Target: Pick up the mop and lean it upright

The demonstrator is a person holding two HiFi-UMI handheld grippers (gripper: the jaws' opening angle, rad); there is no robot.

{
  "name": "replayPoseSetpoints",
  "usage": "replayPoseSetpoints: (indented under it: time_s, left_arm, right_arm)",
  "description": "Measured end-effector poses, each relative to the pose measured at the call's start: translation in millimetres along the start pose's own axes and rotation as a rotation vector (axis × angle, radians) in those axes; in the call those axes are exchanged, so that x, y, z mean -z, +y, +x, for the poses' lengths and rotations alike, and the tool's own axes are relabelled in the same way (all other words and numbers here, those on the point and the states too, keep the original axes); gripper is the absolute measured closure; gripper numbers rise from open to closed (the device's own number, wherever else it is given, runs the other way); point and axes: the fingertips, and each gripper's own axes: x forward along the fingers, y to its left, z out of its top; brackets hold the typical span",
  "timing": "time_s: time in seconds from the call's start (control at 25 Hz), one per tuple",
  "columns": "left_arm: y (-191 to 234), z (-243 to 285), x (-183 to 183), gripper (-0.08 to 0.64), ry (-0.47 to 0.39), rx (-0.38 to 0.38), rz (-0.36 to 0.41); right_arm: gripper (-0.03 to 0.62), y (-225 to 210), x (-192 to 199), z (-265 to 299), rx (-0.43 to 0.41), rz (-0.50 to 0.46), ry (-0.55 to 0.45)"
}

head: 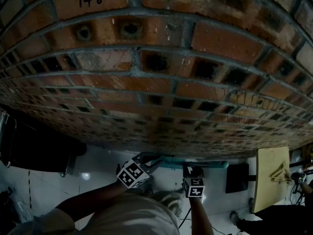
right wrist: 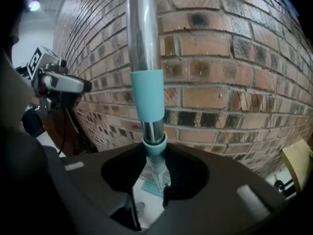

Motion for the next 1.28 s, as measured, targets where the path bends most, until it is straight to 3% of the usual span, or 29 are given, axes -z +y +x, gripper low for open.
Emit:
replayPoseSetpoints:
  time_s: [0.72, 1.28]
  left_arm:
    - [-12, -3, -57, 0.472, -0.109, 0.044, 0.004]
    - [25, -28, -63, 0.479, -0.143, -0.063, -0.024]
  right_arm:
    - [0.466, -7, -75, -85, 0.033, 0.013, -0.099]
    - [0.466, -27, -84, -118, 0.067, 0.043, -0.102]
